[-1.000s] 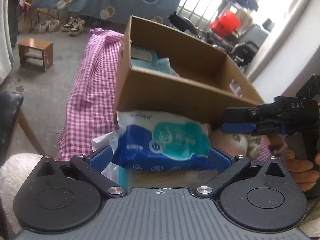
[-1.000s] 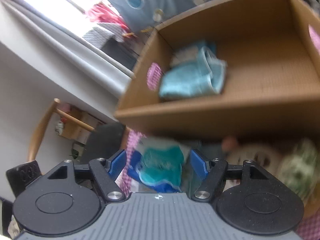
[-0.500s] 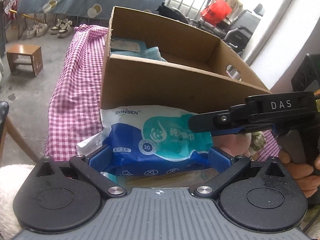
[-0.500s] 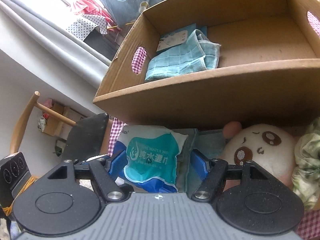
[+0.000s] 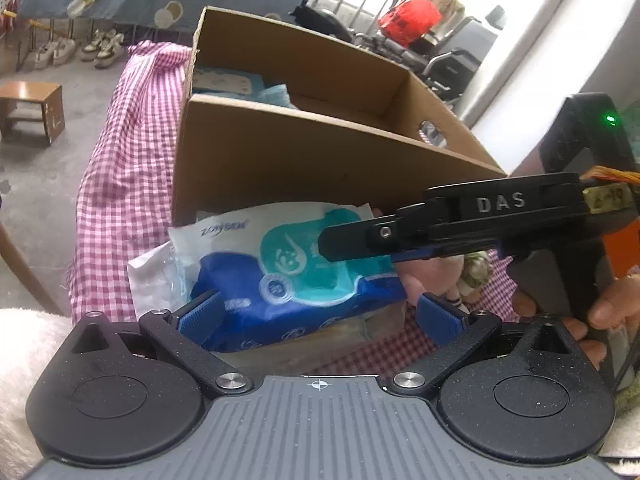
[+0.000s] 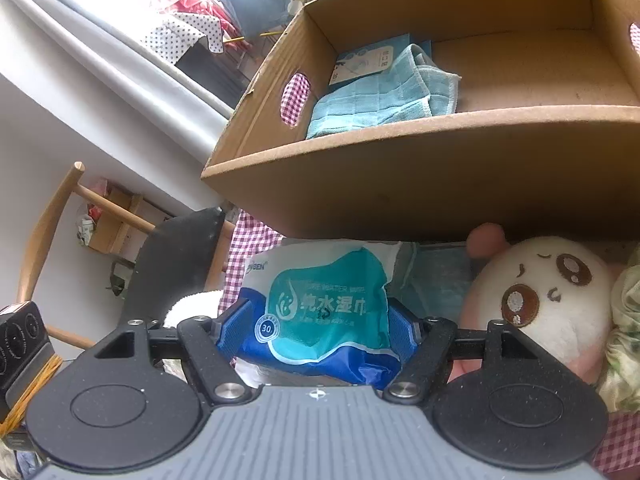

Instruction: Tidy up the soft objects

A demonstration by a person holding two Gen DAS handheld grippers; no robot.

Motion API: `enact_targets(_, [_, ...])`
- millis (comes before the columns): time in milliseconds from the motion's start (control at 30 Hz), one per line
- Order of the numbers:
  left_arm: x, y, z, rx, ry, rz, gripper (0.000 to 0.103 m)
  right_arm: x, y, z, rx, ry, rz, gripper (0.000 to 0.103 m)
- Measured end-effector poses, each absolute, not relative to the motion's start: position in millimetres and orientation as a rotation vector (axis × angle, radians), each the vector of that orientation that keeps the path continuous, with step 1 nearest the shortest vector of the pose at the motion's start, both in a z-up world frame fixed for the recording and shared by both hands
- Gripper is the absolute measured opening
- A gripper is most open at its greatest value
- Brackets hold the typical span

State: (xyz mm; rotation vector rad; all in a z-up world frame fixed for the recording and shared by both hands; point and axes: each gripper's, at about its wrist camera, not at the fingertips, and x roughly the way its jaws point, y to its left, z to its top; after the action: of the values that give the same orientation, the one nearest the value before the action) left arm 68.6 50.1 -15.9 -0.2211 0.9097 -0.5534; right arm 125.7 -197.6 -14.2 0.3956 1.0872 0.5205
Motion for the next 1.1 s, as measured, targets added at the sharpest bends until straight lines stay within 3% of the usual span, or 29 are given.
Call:
enact_targets(367, [66.0,28.3,-22.8,0.058,0.837,-0.442,0.102,129.4,-197.8,-19.6,0.408,1.097,0.522,0.073])
enact_targets(1100, [76.6,24.7,-37.7,0.064,0.849,-0.450,0.103,124.4,-188.6,-21.2,0.354,1.064,0.497,0.070])
